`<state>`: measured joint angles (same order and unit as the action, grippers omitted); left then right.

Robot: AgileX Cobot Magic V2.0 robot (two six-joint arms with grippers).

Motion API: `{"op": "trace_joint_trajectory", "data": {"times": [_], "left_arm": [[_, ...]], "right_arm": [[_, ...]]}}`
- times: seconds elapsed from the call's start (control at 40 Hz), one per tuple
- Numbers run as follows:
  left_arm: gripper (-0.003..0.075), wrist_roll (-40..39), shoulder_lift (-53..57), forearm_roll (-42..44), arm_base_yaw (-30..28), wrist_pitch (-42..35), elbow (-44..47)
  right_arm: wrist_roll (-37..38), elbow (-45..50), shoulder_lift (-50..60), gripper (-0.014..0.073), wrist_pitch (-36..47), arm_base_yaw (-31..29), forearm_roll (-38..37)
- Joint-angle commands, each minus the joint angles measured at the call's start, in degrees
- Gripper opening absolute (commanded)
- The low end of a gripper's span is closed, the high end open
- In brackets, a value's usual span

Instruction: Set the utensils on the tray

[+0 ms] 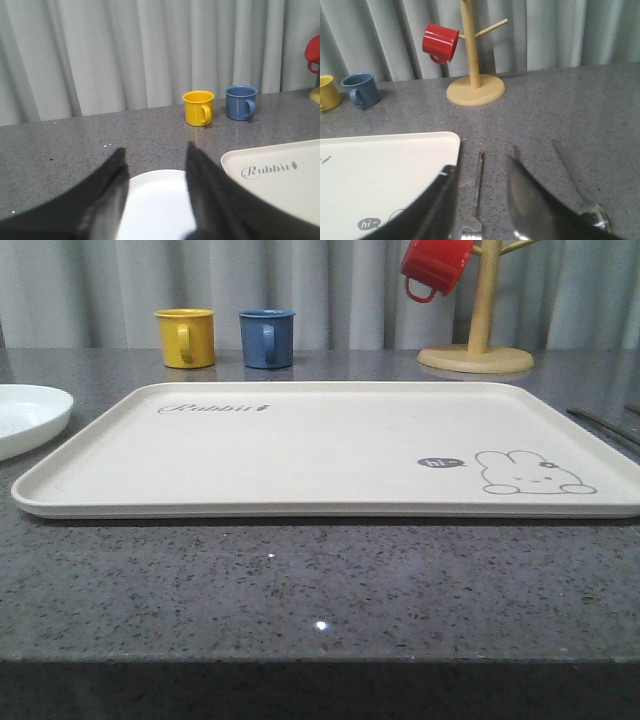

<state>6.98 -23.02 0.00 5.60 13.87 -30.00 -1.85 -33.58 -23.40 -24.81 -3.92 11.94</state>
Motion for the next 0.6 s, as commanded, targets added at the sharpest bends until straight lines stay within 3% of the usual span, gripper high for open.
{"op": "trace_joint_trajectory", "data": {"times": [0.0, 0.075, 0.375, 0.575], "left_arm": [[0.059, -0.4, -0.7, 0.0, -0.2, -4.3, -2.0], [0.0648, -0.4, -0.7, 0.0, -0.2, -4.3, -2.0], [0.0582, -0.4, -1.3, -0.6, -0.1, -3.7, -2.2], [0.0568, 1.3, -11.6, -0.6, -0.1, 9.6, -10.2]], "right_arm": [[-0.4, -2.0, -0.7, 0.0537, 4.0, -0.3, -0.4], [-0.4, -2.0, -0.7, 0.0601, 4.0, -0.3, -0.4], [-0.4, -2.0, -0.7, 0.0602, 4.0, -0.3, -0.4], [-0.4, -2.0, -0.7, 0.0602, 4.0, -0.3, -0.4]]}}
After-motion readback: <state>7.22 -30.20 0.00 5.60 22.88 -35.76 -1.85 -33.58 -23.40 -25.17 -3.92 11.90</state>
